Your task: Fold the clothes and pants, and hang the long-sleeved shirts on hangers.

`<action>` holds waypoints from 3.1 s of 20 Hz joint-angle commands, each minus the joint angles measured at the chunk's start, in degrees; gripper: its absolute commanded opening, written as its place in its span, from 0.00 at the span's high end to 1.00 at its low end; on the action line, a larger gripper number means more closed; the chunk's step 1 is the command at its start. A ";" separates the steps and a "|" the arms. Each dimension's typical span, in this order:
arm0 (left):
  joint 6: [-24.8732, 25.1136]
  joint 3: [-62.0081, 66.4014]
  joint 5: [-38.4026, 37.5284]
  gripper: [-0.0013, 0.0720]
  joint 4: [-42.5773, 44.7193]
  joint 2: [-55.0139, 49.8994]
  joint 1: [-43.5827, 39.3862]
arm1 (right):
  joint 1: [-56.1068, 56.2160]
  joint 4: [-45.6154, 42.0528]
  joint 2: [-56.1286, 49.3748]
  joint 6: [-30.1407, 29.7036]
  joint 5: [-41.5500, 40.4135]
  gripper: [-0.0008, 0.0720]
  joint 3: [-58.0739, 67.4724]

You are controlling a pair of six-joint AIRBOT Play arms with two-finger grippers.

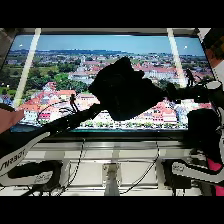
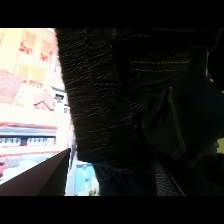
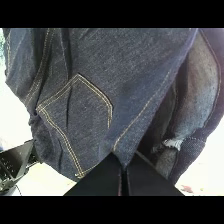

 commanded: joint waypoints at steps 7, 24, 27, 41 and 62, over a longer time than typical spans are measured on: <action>4.52 2.05 0.15 0.63 -2.80 0.09 -2.21 | -0.02 1.75 0.02 -0.09 0.00 0.98 0.02; -50.84 2.80 7.30 0.97 90.88 22.14 2.05 | 6.64 1.18 0.02 3.67 7.41 0.98 0.00; -65.07 2.86 3.15 0.97 109.94 23.23 2.05 | 8.48 -1.40 0.02 5.35 9.07 0.98 0.00; -70.55 14.03 7.80 0.97 121.52 21.44 2.12 | 24.96 -10.82 -0.02 22.86 -5.35 0.98 -2.73; -70.58 24.22 -14.64 0.96 127.27 14.05 9.66 | 17.38 -17.07 0.02 23.19 -7.32 0.55 -5.25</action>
